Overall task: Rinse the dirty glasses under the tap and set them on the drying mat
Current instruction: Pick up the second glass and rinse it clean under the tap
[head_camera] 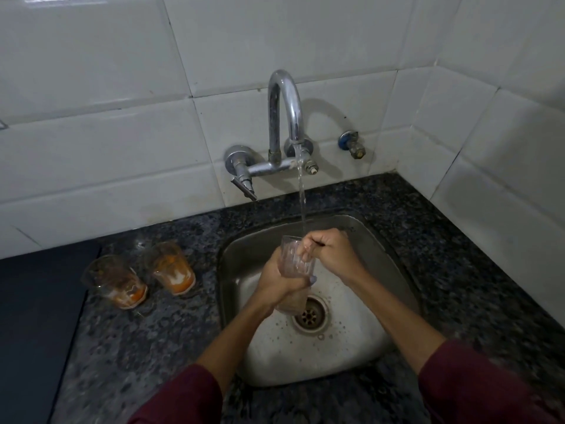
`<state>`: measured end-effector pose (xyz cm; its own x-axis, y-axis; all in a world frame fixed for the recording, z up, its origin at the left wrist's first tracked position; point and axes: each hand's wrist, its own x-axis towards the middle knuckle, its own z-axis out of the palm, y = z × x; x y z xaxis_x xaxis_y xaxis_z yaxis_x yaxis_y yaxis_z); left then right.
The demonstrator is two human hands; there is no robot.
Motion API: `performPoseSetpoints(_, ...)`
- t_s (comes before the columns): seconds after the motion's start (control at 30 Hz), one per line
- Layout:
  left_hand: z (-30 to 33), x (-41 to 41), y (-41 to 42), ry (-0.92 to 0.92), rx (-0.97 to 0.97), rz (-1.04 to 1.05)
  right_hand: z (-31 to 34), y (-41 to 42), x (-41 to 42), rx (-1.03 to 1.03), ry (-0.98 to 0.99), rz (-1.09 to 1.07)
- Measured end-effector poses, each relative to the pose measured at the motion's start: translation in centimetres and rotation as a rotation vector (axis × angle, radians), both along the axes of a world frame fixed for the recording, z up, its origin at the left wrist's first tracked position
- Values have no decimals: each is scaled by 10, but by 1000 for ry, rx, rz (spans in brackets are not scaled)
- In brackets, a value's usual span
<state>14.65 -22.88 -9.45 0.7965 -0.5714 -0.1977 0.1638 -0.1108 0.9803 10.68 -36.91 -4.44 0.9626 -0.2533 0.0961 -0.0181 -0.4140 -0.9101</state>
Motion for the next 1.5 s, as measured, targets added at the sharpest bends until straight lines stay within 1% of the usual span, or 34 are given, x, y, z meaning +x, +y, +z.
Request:
performPoseSetpoints(0.07, 2, -10, -7, -222, 155, 89, -1, 6, 1, -136, 38, -39)
performPoseSetpoints(0.1, 2, -14, -10, -289, 202, 110, -1, 9, 1, -158, 51, -57)
performPoseSetpoints(0.13, 2, -15, -11, -319, 227, 108, -2, 9, 1, -136, 60, -73)
performPoseSetpoints(0.17, 0, -13, -10, -308, 235, 78, -2, 8, 1, -71, 65, -85)
performPoseSetpoints(0.2, -1, -10, -8, -251, 212, 13, -2, 6, 0, 23, 71, -85)
performPoseSetpoints(0.23, -2, -4, -3, -145, 142, -74, -2, 2, -1, 128, 77, -68)
performPoseSetpoints(0.3, -2, 5, 8, 144, -112, -207, -1, -5, -4, 300, 80, -7)
performPoseSetpoints(0.33, -2, 7, 11, 278, -237, -243, -1, -7, -6, 346, 81, 24)
performPoseSetpoints(0.37, -3, 8, 12, 365, -311, -259, 1, -7, -7, 359, 79, 47)
performPoseSetpoints(0.4, -2, 7, 11, 389, -318, -254, 1, -7, -7, 345, 73, 63)
performPoseSetpoints(0.47, -2, 5, 5, 315, -247, -173, -1, -7, -4, 252, 60, 67)
performPoseSetpoints(0.53, 0, 1, 0, 165, -121, -65, -4, -7, 0, 127, 42, 26)
performPoseSetpoints(0.63, 2, -8, -11, -221, 148, 107, -3, 1, 4, -64, 53, -15)
performPoseSetpoints(0.67, 2, -12, -15, -314, 222, 153, -2, 6, 5, -105, 69, -23)
performPoseSetpoints(0.73, 4, -17, -19, -353, 287, 196, -2, 10, 8, -99, 91, -59)
performPoseSetpoints(0.8, 2, -11, -16, -304, 288, 122, -1, 6, 9, 30, 106, -96)
performPoseSetpoints(0.83, 0, -4, -11, -223, 206, 52, -1, 1, 8, 114, 109, -70)
performPoseSetpoints(0.9, -1, 8, 0, 57, -92, -61, 3, -6, 3, 251, 93, 47)
performPoseSetpoints(0.93, 0, 12, 4, 173, -203, -113, 4, -8, 1, 292, 88, 90)
performPoseSetpoints(0.97, -1, 15, 4, 240, -247, -146, 6, -8, -1, 304, 81, 109)
performPoseSetpoints(1.0, 1, 15, 3, 247, -232, -156, 5, -8, -1, 303, 75, 107)
performPoseSetpoints(1.07, 2, 13, -3, 166, -175, -92, 3, -8, 1, 261, 67, 79)
performPoseSetpoints(1.1, 3, 10, -7, 113, -131, -41, 0, -7, 3, 221, 69, 56)
performPoseSetpoints(1.17, 2, 5, -12, -50, -2, 53, -3, -4, 6, 135, 88, -5)
performPoseSetpoints(1.23, -4, 2, -15, -207, 133, 79, -6, 0, 6, 89, 142, -48)
performPoseSetpoints(1.3, -8, -3, -17, -281, 233, 81, -9, 2, 6, 77, 208, -69)
performPoseSetpoints(1.43, -15, -8, -22, -304, 408, 45, -23, 2, 11, 153, 318, -178)
performPoseSetpoints(1.5, -20, -9, -21, -200, 450, 2, -33, 2, 13, 165, 390, -187)
